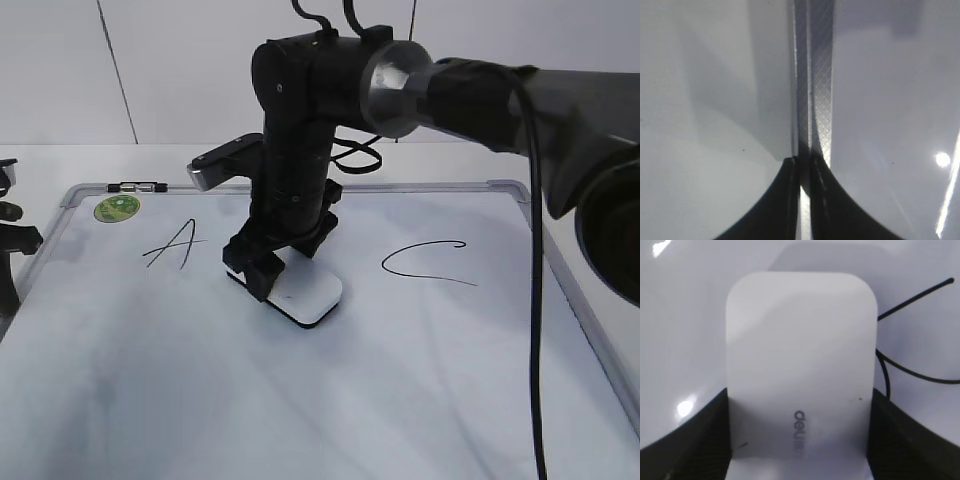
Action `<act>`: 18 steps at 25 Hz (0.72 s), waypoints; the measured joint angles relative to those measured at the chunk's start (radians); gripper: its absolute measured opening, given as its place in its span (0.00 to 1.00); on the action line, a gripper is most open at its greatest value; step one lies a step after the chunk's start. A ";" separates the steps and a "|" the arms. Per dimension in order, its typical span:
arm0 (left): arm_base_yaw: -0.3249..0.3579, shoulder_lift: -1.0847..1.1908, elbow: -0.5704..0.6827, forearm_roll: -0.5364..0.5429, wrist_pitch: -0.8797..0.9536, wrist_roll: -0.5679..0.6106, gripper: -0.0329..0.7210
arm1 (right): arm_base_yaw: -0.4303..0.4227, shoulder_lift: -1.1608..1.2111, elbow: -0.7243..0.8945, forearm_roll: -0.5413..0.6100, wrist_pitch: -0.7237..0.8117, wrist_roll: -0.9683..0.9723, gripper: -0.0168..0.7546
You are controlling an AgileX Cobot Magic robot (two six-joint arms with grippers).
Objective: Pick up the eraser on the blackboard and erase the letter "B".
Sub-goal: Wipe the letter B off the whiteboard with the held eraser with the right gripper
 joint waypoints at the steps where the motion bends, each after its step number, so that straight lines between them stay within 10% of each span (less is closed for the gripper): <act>1: 0.000 0.000 0.000 0.000 0.000 0.000 0.06 | 0.000 0.000 0.000 0.000 0.000 -0.016 0.70; 18: 0.000 0.002 0.000 0.000 0.000 0.000 0.06 | 0.009 0.021 -0.020 -0.054 0.016 -0.044 0.70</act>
